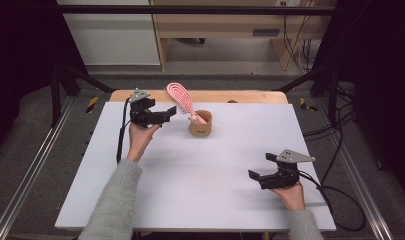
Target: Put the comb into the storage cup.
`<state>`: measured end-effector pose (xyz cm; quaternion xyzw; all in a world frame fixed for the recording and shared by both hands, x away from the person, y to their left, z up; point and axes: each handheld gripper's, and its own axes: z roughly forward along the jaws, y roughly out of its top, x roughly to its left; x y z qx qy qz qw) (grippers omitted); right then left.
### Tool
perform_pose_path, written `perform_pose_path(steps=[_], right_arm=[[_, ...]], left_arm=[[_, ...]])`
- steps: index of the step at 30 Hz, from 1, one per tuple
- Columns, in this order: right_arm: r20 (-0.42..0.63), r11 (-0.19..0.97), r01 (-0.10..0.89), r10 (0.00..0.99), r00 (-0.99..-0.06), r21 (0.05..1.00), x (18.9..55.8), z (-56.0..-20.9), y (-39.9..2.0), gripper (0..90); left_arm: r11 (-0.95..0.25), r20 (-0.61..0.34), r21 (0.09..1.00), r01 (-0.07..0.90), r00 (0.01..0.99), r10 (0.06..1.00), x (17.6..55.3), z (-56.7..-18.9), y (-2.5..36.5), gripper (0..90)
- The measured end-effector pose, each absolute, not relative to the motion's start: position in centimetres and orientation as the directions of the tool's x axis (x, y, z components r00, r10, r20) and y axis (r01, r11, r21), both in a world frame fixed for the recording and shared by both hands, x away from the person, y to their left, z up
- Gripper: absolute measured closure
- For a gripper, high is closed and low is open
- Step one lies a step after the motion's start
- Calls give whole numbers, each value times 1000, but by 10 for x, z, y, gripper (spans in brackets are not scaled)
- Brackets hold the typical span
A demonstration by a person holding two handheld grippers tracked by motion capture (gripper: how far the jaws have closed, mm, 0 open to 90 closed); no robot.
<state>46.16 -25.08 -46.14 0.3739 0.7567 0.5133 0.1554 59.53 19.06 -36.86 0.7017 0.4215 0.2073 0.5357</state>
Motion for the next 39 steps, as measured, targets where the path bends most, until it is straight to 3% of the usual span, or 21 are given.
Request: perform_pose_path(steps=[24,39], right_arm=[[150,180,398,729,-668,900,461,-460,-252,2],[151,175,394,728,-668,902,461,-459,-252,2]], left_arm=[[-152,-89,942,300,660,746,547,-359,203,0],[-192,-72,936,295,694,716,512,-379,221,0]])
